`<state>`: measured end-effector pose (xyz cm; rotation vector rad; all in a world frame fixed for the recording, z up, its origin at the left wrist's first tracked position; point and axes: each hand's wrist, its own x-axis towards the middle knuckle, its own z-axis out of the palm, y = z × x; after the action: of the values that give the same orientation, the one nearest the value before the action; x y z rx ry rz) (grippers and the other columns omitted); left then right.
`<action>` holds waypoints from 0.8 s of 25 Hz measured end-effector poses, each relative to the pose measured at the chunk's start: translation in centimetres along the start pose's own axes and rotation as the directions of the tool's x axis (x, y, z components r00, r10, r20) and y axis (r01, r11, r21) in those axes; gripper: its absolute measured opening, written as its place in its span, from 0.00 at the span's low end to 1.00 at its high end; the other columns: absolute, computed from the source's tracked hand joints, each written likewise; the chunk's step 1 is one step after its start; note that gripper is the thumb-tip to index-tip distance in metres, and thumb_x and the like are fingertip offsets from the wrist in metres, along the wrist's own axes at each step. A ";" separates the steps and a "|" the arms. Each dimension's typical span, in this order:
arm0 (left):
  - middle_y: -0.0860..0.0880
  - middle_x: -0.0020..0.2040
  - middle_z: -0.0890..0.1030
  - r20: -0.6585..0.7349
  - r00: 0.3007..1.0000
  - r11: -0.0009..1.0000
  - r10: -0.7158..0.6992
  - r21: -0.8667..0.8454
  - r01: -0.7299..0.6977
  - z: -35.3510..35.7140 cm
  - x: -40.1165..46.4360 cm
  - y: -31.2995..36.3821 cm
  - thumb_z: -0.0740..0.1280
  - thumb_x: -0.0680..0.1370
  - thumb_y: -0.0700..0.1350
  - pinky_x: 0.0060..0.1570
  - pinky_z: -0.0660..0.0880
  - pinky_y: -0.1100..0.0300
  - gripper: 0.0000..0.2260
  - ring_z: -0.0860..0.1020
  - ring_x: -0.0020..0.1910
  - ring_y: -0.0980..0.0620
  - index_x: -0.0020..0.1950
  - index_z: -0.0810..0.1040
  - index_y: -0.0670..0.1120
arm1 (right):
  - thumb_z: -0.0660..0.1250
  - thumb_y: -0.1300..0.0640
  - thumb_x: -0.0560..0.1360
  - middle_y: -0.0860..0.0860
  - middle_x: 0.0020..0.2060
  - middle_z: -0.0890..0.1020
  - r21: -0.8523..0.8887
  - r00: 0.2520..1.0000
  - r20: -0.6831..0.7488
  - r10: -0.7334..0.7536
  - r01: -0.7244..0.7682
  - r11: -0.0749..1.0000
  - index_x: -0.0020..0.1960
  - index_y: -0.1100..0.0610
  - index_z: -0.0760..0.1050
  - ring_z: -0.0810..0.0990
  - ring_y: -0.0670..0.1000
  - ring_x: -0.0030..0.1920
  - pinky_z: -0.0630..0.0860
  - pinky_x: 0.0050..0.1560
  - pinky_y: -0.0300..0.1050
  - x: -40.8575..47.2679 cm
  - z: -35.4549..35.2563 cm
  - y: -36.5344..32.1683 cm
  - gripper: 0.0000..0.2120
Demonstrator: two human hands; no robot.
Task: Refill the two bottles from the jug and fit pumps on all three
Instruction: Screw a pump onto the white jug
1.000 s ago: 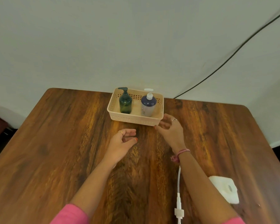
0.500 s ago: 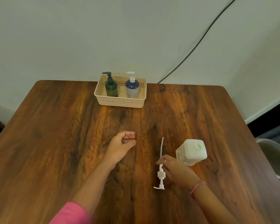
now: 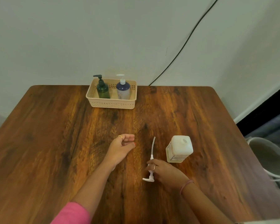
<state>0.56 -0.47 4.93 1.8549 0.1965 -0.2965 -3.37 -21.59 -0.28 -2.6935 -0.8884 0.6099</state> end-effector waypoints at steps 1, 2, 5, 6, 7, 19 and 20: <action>0.54 0.54 0.80 -0.001 1.000 1.000 0.012 0.010 -0.012 0.2 0.1 0.2 0.68 0.76 0.40 0.49 0.72 0.69 0.13 0.78 0.52 0.59 0.60 0.77 0.49 | 0.64 0.63 0.77 0.48 0.69 0.69 0.095 0.998 -0.067 0.000 0.006 0.995 0.66 0.52 0.71 0.68 0.49 0.68 0.67 0.68 0.41 -0.3 -0.9 0.1 0.19; 0.54 0.54 0.80 -0.002 1.000 1.000 0.020 0.021 -0.020 0.4 0.3 0.3 0.68 0.76 0.40 0.49 0.72 0.69 0.13 0.78 0.52 0.59 0.60 0.77 0.49 | 0.66 0.61 0.76 0.47 0.65 0.72 0.202 0.990 -0.138 0.023 0.005 0.979 0.63 0.51 0.73 0.70 0.46 0.65 0.69 0.66 0.40 -0.8 -1.9 0.1 0.16; 0.52 0.55 0.80 -0.002 0.999 0.999 0.035 0.036 -0.035 1.1 0.7 0.8 0.67 0.76 0.38 0.48 0.73 0.69 0.15 0.78 0.50 0.58 0.60 0.76 0.49 | 0.71 0.57 0.73 0.39 0.54 0.78 0.491 0.911 -0.376 0.171 0.039 0.870 0.55 0.47 0.75 0.76 0.39 0.55 0.74 0.54 0.33 -2.8 -5.9 -0.2 0.12; 0.51 0.56 0.80 0.003 0.999 0.998 0.040 0.037 -0.040 1.5 0.8 0.9 0.67 0.75 0.38 0.46 0.73 0.69 0.16 0.78 0.50 0.58 0.62 0.75 0.49 | 0.71 0.55 0.73 0.39 0.51 0.79 0.546 0.874 -0.435 0.218 0.063 0.835 0.55 0.47 0.75 0.78 0.39 0.53 0.74 0.50 0.32 -3.7 -7.6 -0.4 0.12; 0.51 0.56 0.79 0.016 0.999 0.998 0.048 0.042 -0.048 2.0 0.9 1.1 0.67 0.75 0.38 0.45 0.73 0.69 0.17 0.78 0.49 0.57 0.63 0.74 0.48 | 0.71 0.54 0.73 0.41 0.50 0.81 0.583 0.838 -0.482 0.256 0.088 0.808 0.56 0.48 0.75 0.79 0.41 0.51 0.75 0.48 0.33 -4.4 -9.2 -0.4 0.13; 0.52 0.75 0.61 0.361 0.926 0.924 0.113 0.304 -0.231 12.4 1.2 3.4 0.77 0.67 0.53 0.70 0.62 0.54 0.46 0.62 0.73 0.52 0.76 0.54 0.50 | 0.63 0.50 0.76 0.43 0.44 0.82 0.559 0.553 -0.714 0.429 0.081 0.825 0.57 0.48 0.75 0.81 0.44 0.44 0.78 0.46 0.38 -9.9 -19.8 1.5 0.10; 0.52 0.75 0.61 0.383 0.916 0.925 0.117 0.293 -0.241 13.1 1.3 3.4 0.77 0.66 0.53 0.69 0.63 0.54 0.47 0.62 0.73 0.51 0.77 0.52 0.50 | 0.63 0.48 0.76 0.45 0.44 0.83 0.552 0.547 -0.722 0.424 0.086 0.829 0.57 0.46 0.75 0.81 0.48 0.44 0.79 0.47 0.43 -10.1 -19.8 1.6 0.10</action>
<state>1.40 -14.00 3.96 2.0974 -0.2984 -0.5616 -0.84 -30.87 19.80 -2.1172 -0.1166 -0.3889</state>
